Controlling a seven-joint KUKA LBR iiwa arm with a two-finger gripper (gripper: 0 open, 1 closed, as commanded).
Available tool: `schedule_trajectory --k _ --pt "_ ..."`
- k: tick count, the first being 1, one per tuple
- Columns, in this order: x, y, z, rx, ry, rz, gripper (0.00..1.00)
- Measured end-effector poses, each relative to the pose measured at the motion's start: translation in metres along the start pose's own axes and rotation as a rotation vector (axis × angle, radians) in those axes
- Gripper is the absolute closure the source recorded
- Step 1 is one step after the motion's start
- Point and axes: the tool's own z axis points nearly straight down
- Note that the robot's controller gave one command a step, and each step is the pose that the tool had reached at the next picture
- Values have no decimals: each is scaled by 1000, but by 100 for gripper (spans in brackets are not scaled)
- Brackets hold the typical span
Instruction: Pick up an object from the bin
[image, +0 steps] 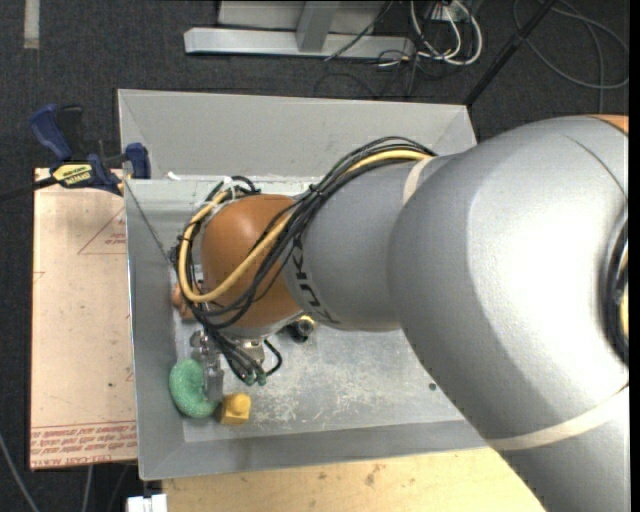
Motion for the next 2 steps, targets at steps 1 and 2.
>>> schedule_trajectory --k 1,2 --pt "0 0 0 0 0 0 100" --pt "-5 -48 -1 -7 -7 3 100"
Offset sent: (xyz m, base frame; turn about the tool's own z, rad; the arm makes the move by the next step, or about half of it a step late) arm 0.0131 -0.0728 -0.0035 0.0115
